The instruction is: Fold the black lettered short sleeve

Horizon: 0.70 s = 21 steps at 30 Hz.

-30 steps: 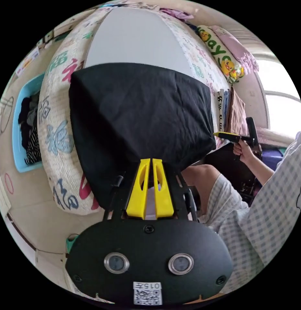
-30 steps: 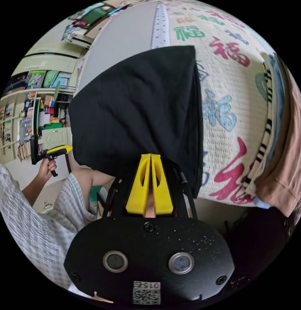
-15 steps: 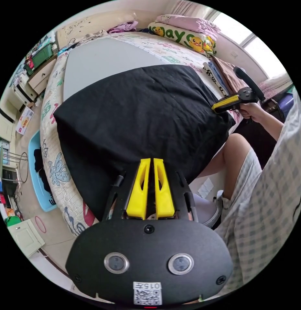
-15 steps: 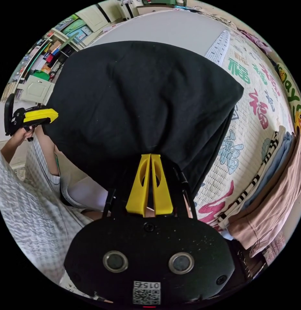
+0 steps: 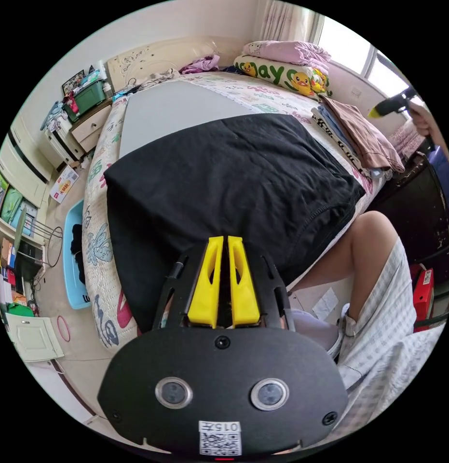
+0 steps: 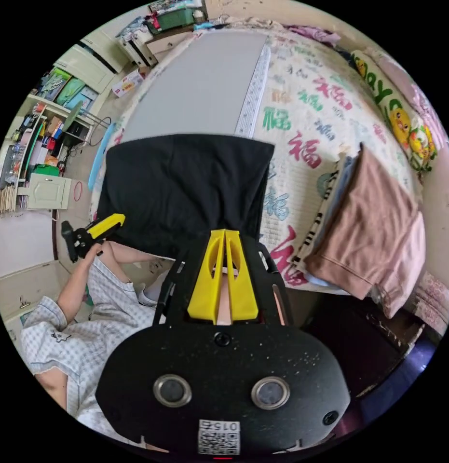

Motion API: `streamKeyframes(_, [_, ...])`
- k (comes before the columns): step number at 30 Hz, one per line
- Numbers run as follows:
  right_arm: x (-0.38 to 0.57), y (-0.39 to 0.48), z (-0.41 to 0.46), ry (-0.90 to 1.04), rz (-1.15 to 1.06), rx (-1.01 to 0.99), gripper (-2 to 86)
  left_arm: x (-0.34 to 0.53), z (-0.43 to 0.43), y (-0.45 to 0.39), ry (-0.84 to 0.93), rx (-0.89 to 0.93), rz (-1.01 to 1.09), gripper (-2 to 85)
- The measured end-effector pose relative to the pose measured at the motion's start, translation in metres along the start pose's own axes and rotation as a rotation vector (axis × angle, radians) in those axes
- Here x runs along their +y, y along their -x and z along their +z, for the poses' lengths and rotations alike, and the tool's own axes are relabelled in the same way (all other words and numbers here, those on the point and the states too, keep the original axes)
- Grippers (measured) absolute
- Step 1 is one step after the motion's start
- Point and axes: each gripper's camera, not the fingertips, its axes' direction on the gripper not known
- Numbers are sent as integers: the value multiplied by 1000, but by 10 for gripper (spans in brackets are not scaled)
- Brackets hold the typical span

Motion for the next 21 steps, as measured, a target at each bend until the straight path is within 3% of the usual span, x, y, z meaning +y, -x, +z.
streamKeyframes(5, [88,38,-230,-223,24,193,-5,5,-27,-13,-8,-14,-13,3])
streamKeyframes(10, [193,150,-431,-506,-28,460,-6,8,-47,-22,23,-24,-15,-1])
streamKeyframes(15, [276,228,-496,-710,-106,606,-7,11,-66,-24,96,-14,-7,-6])
streamKeyframes(18, [306,233,-497,-731,-150,558,-7,17,-81,-20,101,24,-54,-7])
streamKeyframes(21, [325,215,-467,-742,-213,392,-7,33,-107,-14,-5,107,-142,-8])
